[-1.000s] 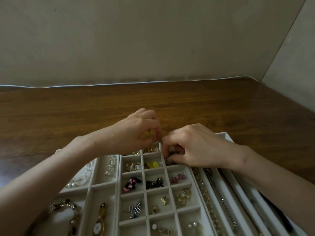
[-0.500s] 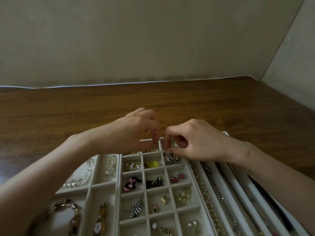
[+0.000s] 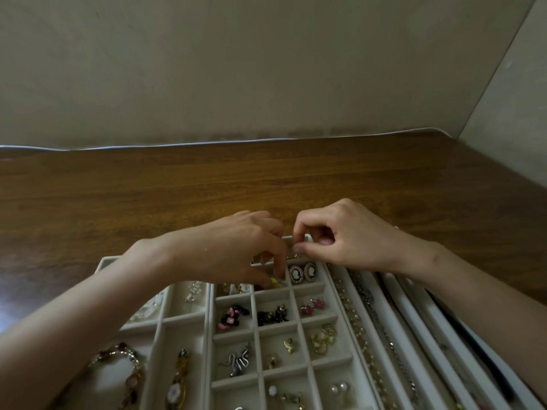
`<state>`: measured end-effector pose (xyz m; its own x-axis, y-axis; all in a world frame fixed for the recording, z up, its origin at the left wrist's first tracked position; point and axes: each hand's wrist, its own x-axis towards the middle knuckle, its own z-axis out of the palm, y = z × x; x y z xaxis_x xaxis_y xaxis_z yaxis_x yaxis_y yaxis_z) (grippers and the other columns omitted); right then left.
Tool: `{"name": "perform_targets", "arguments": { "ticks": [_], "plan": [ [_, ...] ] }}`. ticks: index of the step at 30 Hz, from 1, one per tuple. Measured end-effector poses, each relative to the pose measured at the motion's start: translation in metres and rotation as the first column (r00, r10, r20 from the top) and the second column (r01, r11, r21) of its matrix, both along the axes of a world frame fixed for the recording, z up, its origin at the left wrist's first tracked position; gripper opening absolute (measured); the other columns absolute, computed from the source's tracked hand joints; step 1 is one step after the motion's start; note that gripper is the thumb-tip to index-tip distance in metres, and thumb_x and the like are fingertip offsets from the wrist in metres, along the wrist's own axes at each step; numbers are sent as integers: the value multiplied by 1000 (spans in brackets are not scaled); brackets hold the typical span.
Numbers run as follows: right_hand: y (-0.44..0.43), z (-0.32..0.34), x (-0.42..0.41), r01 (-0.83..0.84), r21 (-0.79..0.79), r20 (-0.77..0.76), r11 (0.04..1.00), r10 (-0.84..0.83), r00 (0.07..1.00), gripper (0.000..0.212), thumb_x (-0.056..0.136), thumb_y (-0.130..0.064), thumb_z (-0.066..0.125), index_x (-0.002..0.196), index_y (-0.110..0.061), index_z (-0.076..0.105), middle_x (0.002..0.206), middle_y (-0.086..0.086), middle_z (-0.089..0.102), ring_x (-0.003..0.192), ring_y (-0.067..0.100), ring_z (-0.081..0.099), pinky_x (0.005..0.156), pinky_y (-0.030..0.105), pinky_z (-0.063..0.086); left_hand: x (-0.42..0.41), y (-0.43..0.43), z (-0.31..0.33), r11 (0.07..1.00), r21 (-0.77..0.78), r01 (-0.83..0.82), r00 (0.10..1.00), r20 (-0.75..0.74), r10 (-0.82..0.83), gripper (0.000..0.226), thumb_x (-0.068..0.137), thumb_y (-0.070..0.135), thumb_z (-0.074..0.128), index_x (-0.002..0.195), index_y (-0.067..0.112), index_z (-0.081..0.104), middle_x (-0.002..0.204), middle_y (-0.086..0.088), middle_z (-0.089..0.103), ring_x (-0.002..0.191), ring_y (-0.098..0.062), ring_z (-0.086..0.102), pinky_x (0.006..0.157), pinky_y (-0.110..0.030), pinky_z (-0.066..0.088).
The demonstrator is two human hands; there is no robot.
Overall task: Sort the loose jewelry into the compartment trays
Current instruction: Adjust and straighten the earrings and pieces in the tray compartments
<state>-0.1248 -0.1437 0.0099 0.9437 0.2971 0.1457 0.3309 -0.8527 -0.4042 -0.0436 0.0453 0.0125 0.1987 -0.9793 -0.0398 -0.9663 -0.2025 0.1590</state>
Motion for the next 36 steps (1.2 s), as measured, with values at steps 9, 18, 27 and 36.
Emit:
{"name": "perform_targets", "arguments": {
  "ticks": [9,18,27,36],
  "plan": [
    [-1,-1,1,-31,41,11,999,31,999,5,86,-27,66,83,-26,63,60,-5,53,55,10,49,53,22,37,1,0,9,988,-53,-148,967,-216,133,16,78,33,69,77,40,55,87,17,51,89,3,46,73,-9,39],
    [-1,-1,0,-46,62,12,997,45,999,4,86,-27,65,84,-25,64,65,1,59,58,15,53,54,29,43,-6,-5,3,967,-38,-251,925,-304,228,14,78,30,70,73,33,57,74,14,61,69,7,56,60,-9,43],
    [6,0,-1,-31,149,-64,988,41,997,15,81,-38,69,90,-26,71,82,-7,68,72,9,59,65,31,50,-4,-4,12,892,-73,-446,811,-454,368,9,80,27,69,72,25,64,63,8,64,53,5,52,52,-13,41],
    [9,3,1,103,417,-243,903,1,970,3,79,-26,72,77,-26,69,70,-14,65,68,-4,58,62,10,43,-11,0,22,853,-102,-512,681,-654,330,18,72,34,69,78,17,66,71,3,72,66,-25,64,66,-34,48]
  ]
}}
